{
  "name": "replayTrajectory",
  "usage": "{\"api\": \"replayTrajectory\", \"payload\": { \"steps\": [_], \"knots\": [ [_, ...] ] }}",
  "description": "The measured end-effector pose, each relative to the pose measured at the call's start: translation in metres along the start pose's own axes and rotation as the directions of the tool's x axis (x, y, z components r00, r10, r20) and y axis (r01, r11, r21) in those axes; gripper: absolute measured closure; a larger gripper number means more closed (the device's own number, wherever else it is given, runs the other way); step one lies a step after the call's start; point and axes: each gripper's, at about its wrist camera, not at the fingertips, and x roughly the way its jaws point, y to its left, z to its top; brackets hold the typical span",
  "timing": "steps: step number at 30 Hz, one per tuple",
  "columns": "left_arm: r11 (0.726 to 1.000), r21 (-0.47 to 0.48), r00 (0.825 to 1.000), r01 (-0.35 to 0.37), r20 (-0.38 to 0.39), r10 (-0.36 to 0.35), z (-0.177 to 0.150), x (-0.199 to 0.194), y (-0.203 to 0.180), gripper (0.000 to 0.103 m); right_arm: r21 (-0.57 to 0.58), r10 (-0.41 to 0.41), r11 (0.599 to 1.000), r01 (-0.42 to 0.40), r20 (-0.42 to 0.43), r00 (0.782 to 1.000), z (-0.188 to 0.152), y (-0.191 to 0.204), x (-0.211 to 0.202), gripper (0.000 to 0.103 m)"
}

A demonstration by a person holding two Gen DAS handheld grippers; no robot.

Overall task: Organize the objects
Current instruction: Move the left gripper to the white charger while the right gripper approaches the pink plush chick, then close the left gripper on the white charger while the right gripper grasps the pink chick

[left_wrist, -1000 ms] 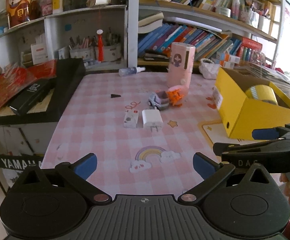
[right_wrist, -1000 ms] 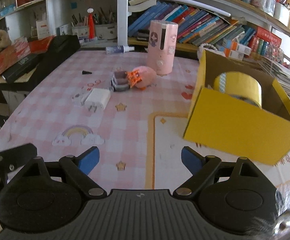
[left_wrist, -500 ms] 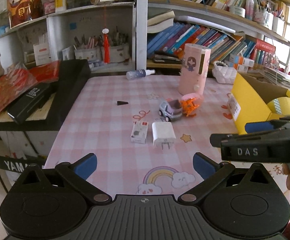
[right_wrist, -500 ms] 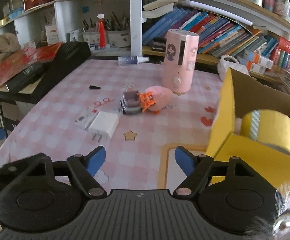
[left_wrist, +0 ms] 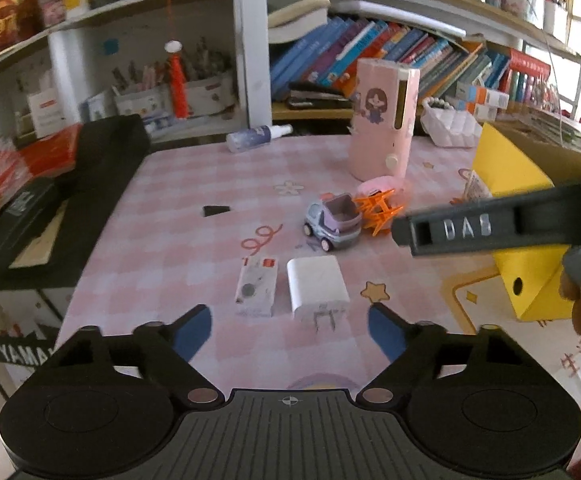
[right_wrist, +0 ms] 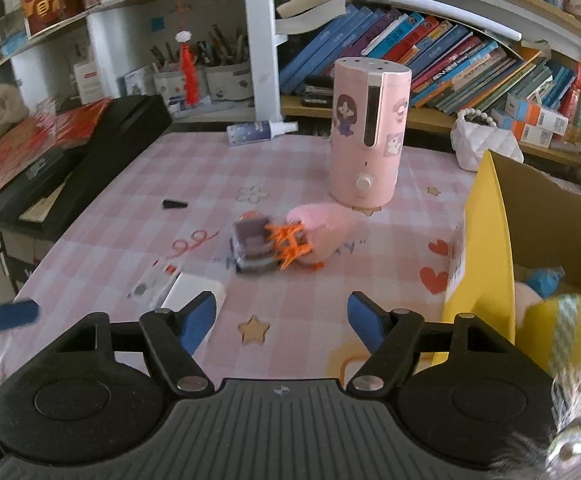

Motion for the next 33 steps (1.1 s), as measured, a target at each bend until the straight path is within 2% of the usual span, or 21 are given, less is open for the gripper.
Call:
{"api": "replayTrajectory", "payload": {
  "steps": [4,7,12,16,18,27,28,30,33],
  "knots": [
    [1.000,0.029,1.000,0.005,-0.014,-0.004,0.009,0.025,-0.008,0.035,0.026,-0.020,0.999,0.020,0.008,1.000,0.016,-0.007,0.016,0.031],
    [0.998,0.056,1.000,0.009,-0.028,-0.008,0.015,0.042,-0.016,0.038,0.061,-0.033,0.998,0.032,0.002,0.999,0.027,-0.015,0.028,0.031],
    [0.998,0.056,0.995,0.007,-0.100,-0.002,0.018,0.067,-0.021,0.052,0.149,-0.035,0.988,0.039,-0.026,0.999,0.043,-0.030,0.050,0.031],
    [0.998,0.067,0.996,0.001,-0.091,0.005,0.017,0.071,-0.023,0.054,0.223,-0.022,0.974,0.033,-0.049,0.999,0.052,-0.038,0.069,0.031],
    [0.999,0.048,0.994,0.020,-0.109,-0.015,0.017,0.074,-0.021,0.060,0.256,-0.016,0.966,0.032,-0.064,0.998,0.054,-0.042,0.078,0.031],
    [0.998,0.029,0.989,0.057,-0.140,-0.052,0.013,0.077,-0.016,0.062,0.440,0.031,0.897,0.031,-0.133,0.991,0.053,-0.057,0.119,0.031],
    [0.998,0.017,0.988,0.059,-0.142,-0.056,0.013,0.076,-0.014,0.062,0.456,0.042,0.890,0.027,-0.142,0.989,0.051,-0.058,0.123,0.032],
    [0.997,-0.028,0.988,0.073,-0.134,-0.076,0.015,0.072,-0.007,0.062,0.488,0.070,0.873,0.018,-0.161,0.985,0.047,-0.060,0.130,0.044],
    [0.994,-0.069,0.990,0.086,-0.102,-0.093,0.019,0.058,0.001,0.062,0.494,0.091,0.869,-0.006,-0.148,0.985,0.046,-0.061,0.132,0.055]
  ]
}}
